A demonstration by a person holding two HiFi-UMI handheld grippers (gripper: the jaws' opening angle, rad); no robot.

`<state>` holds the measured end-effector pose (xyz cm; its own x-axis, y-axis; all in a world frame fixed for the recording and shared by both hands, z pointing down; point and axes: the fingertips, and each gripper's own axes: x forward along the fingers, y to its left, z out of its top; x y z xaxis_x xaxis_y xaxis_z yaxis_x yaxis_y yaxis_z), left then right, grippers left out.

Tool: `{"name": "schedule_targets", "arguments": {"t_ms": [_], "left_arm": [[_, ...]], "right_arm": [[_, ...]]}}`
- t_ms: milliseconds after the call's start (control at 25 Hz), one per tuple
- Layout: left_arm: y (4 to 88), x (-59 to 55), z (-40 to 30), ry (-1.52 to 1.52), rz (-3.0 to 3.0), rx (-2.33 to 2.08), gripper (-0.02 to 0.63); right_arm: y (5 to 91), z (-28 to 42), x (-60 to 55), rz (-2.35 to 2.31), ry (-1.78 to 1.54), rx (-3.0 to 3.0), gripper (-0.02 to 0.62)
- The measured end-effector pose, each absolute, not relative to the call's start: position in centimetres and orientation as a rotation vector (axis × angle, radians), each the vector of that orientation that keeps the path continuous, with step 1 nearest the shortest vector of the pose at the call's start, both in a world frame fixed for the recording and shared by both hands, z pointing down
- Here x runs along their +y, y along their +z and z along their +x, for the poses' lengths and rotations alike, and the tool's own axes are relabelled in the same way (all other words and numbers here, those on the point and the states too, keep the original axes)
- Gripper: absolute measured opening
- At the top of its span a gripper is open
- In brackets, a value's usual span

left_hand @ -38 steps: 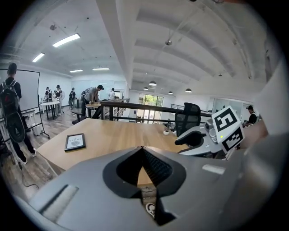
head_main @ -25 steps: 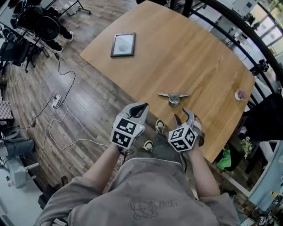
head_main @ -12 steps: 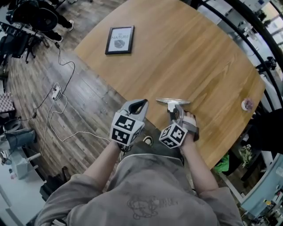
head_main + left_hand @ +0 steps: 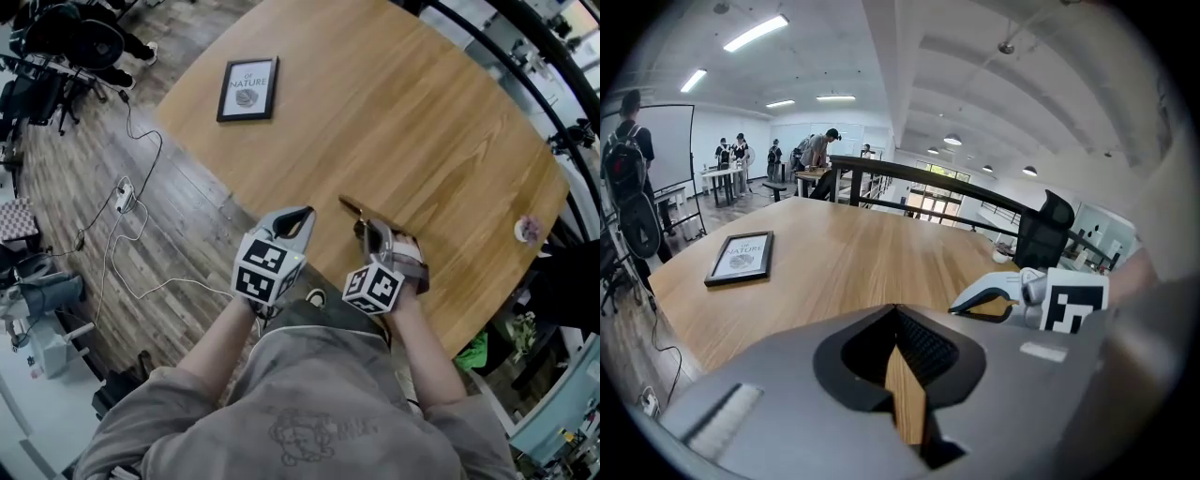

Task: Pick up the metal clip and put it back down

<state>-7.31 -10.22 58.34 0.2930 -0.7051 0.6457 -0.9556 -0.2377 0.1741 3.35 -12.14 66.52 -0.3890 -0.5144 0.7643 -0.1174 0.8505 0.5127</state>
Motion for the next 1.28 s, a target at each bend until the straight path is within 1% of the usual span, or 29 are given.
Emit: {"name": "schedule_targets", "arguments": {"t_ms": [160,400,600,760,960,1280], "left_arm": [[57.2,-11.4,-6.5,0.621,2.034,-1.477,0.000],[54.3,-13.9,-5.5,0.647,2.088,-1.495,0.000],[50.4,-15.7,-4.2,0.697,2.178,-1.524,0.000],[46.9,-16.9,-2.7,0.704,2.276,-1.531,0.000],[41.1,-19.2,-1.1,0.488,2.361,-1.515,0.000],[33.6,-21.4,0.5,0.371,2.582,-1.463,0.000]], "right_arm": [[65.0,4.7,-14.5,0.554,-0.298,-2.056,0.012],[61.5,7.3,-18.1,0.779,0.143,-2.283,0.012],[56.4,9.3,-19.9,0.915,0.302,-2.397,0.012],[51.4,11.1,-20.4,1.018,0.358,-2.480,0.012],[45.8,13.7,-20.6,1.156,0.359,-2.546,0.012],[38.4,16.5,-20.0,1.381,0.338,-2.597,0.012]]}}
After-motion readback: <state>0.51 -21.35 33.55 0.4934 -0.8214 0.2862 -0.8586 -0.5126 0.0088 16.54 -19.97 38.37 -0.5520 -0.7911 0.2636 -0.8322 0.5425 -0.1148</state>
